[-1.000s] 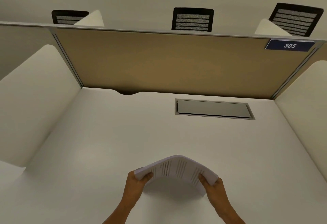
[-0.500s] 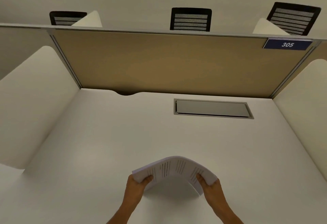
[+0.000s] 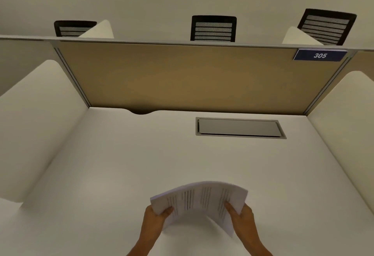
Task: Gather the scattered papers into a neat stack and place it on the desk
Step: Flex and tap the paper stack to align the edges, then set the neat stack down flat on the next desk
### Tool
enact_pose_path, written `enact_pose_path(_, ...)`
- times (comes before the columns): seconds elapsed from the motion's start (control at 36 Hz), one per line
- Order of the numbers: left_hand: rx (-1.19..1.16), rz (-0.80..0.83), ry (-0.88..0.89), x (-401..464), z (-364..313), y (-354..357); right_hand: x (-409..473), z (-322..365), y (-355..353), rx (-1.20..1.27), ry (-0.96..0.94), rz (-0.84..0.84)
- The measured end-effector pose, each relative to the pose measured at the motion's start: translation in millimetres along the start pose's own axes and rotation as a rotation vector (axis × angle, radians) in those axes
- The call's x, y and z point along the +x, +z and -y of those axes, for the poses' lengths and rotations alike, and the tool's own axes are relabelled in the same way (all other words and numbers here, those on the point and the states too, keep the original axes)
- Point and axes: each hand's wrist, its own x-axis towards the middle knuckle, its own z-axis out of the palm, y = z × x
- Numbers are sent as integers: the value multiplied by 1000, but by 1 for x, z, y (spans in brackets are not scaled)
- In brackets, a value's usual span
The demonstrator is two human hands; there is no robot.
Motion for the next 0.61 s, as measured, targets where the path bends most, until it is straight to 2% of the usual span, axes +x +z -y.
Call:
enact_pose_path(0.17,-48,75,3,8,-14,-13,18,42,-22,-156,-177,147)
enact_pose_path(0.31,-169,102,17,25,-41,-37,31,88,-39,-241,-246,329)
enact_pose_path(0.39,-71,281,5,35,-73,-56,35,122,-47,-308,-216,448)
enact_pose_path(0.5,208,620,1,42,-115,-73,37,164,-54,-379,-200,591)
enact_pose_path(0.61,331,791,50,30,-140,-58,36,192,-50,-481,-203,659)
